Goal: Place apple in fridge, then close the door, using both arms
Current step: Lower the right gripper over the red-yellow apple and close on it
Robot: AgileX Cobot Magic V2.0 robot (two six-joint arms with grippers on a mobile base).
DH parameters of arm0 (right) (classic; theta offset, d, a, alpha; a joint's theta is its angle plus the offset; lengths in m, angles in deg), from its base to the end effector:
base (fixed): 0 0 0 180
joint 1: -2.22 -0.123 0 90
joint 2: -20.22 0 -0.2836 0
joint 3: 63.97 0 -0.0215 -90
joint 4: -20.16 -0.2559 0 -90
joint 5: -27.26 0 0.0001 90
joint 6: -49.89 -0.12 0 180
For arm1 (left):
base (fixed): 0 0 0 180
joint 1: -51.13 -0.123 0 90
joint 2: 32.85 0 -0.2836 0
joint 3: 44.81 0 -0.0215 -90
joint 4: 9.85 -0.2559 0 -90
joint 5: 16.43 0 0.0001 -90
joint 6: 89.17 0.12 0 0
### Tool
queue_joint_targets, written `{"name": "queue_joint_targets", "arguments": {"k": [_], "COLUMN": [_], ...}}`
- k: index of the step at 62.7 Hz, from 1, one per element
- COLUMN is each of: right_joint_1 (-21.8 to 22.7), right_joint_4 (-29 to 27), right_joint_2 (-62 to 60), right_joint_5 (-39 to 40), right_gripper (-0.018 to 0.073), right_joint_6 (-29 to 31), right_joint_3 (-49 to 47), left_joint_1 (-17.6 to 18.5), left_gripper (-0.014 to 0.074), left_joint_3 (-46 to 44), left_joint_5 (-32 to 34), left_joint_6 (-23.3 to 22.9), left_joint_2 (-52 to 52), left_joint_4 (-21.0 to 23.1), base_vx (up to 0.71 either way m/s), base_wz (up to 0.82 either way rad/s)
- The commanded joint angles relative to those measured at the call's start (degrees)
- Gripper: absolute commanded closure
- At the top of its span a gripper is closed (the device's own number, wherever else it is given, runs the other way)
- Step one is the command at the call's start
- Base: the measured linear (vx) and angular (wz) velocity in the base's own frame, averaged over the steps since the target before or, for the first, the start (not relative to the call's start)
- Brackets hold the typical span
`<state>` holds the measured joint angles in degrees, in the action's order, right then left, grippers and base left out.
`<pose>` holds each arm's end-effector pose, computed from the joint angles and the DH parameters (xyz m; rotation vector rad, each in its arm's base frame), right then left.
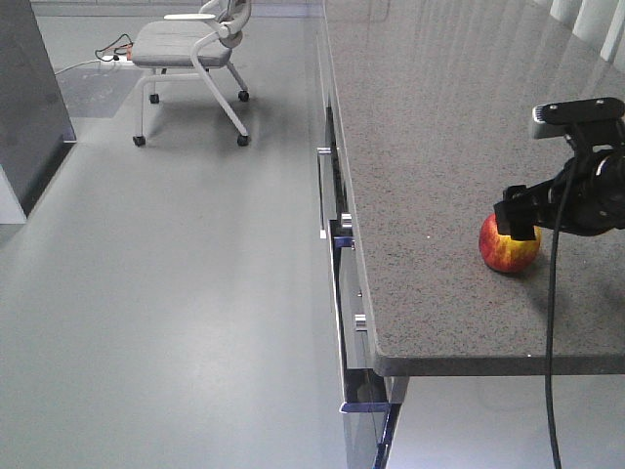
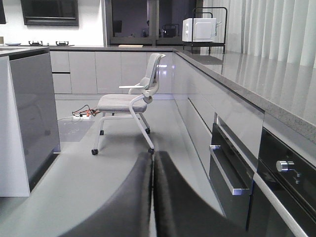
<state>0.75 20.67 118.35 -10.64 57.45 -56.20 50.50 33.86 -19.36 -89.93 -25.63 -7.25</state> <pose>0.3628 0.0087 0.2574 -0.2042 2.5022 -0.0533 0.0923 0.0007 0.2008 -0.0521 1.5494 -0.0395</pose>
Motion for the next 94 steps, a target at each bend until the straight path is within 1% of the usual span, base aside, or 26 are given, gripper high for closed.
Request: {"name": "queue_joint_targets", "arguments": {"k": [1,18,30,36,54,62,69,79,88,94], "right_joint_1": [0.12,0.12,0.12,0.12,0.12,0.12,0.12,0.12,0.12,0.12], "right_joint_4": [1.52,2.17,2.22,2.04,1.53,-0.51,-2.15,-3.19,-3.31,-4.52], "right_joint_2": [0.28,6.66,9.96,10.94,11.79,11.68,10.32,5.15,-2.22,-8.19], "right_joint_5": [4.08,8.23,12.25,12.97,11.36,9.96,9.29,8.41,11.74,13.78], "right_gripper": [-0.0071,-0.0062,-0.0055,-0.0043,0.0050,0.0130,0.0194,0.0204,0.0204,0.0204], "right_joint_6": [0.35,0.28,0.28,0.24,-0.04,-0.04,-0.04,0.22,1.12,3.03], "right_joint_3": [-3.04,-5.10,-5.17,-5.17,-5.17,-5.17,-5.17,-4.14,2.46,7.48], "left_joint_1": [-0.24,-0.24,-0.24,-0.24,-0.24,-0.24,-0.24,-0.24,-0.24,-0.24], "left_gripper": [0.0603,0.0603,0.0603,0.0603,0.0603,0.0603,0.0603,0.0603,0.0603,0.0603], "left_joint_3": [1.22,1.22,1.22,1.22,1.22,1.22,1.22,1.22,1.22,1.22], "left_joint_5": [4.25,4.25,4.25,4.25,4.25,4.25,4.25,4.25,4.25,4.25], "left_joint_6": [-0.19,-0.19,-0.19,-0.19,-0.19,-0.19,-0.19,-0.19,-0.19,-0.19], "left_joint_2": [-0.91,-0.91,-0.91,-0.91,-0.91,-0.91,-0.91,-0.91,-0.91,-0.91], "left_joint_4": [0.16,0.16,0.16,0.16,0.16,0.16,0.16,0.16,0.16,0.16], "base_vx": [0.00,0.00,0.00,0.00,0.00,0.00,0.00,0.00,0.00,0.00], "base_wz": [0.00,0.00,0.00,0.00,0.00,0.00,0.00,0.00,0.00,0.00]}}
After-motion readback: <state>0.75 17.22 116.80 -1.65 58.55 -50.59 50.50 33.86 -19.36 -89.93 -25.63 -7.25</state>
